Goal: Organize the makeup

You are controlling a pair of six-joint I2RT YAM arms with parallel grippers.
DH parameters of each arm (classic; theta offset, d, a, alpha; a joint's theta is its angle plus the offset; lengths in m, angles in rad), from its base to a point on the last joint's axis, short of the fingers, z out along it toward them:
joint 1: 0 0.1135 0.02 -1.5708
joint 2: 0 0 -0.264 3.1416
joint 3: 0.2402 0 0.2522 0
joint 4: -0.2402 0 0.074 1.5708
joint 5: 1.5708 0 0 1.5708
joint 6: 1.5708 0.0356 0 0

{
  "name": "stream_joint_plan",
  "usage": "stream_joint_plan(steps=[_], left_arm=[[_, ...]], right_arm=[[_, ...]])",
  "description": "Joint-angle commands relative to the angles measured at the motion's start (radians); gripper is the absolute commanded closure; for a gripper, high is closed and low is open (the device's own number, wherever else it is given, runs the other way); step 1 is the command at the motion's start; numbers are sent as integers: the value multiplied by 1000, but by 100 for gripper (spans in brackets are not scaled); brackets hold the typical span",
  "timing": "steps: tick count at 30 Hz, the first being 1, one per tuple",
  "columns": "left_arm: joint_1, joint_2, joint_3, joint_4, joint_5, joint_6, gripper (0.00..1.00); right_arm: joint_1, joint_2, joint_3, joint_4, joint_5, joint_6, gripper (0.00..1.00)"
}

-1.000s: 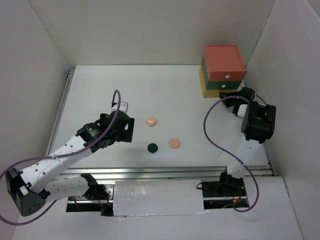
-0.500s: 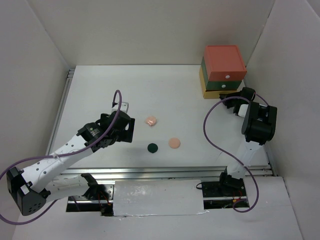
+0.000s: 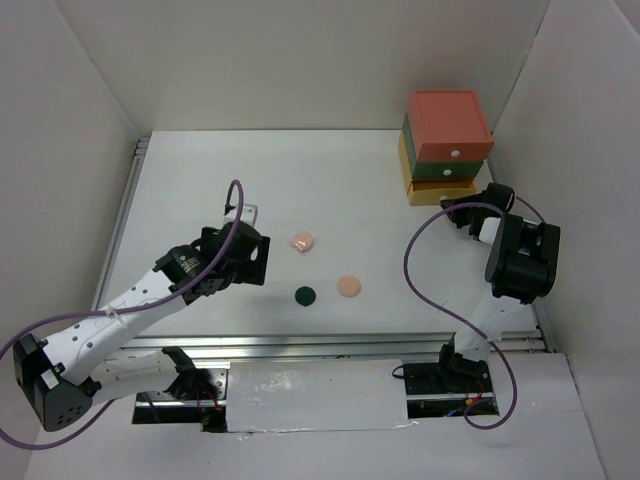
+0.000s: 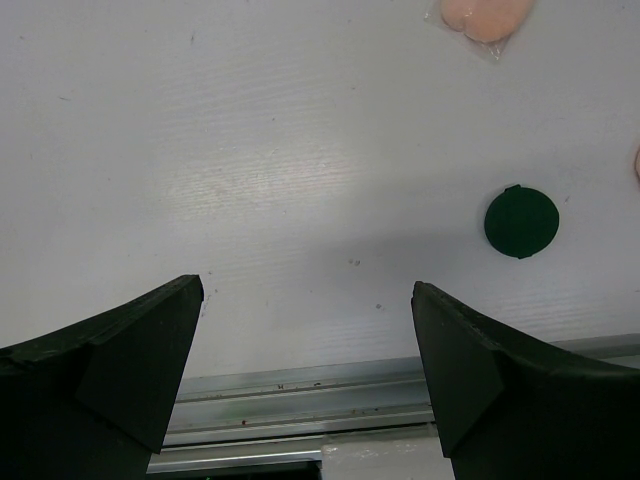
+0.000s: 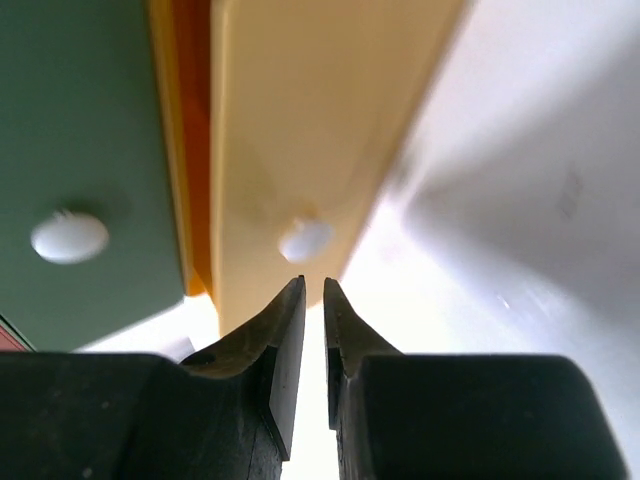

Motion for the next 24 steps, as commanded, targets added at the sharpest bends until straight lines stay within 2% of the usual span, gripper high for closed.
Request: stream_joint_plan(steps=[1, 9, 13, 15, 16, 22, 24], left_arm=[[5, -8, 6, 22, 1, 28, 1], [5, -23, 4, 27, 9, 31, 1], [5, -31, 1, 33, 18, 36, 1], [5, -31, 1, 30, 17, 34, 1], [5, -32, 3, 30, 17, 34, 1], [5, -39, 1, 31, 17, 33, 1], [3, -37, 1, 31, 15, 33, 1]], right_arm=[[-17, -79, -50, -48, 19, -31, 80], [-32, -202, -153, -13, 20, -48, 78], [-30, -218, -105, -41, 9, -63, 67], [-29, -225, -72, -70, 27, -58, 55], [-26, -215, -29, -121, 50, -63, 45], [-10, -104, 177, -326, 99, -101, 42], [-9, -84, 191, -331, 116, -104, 42]])
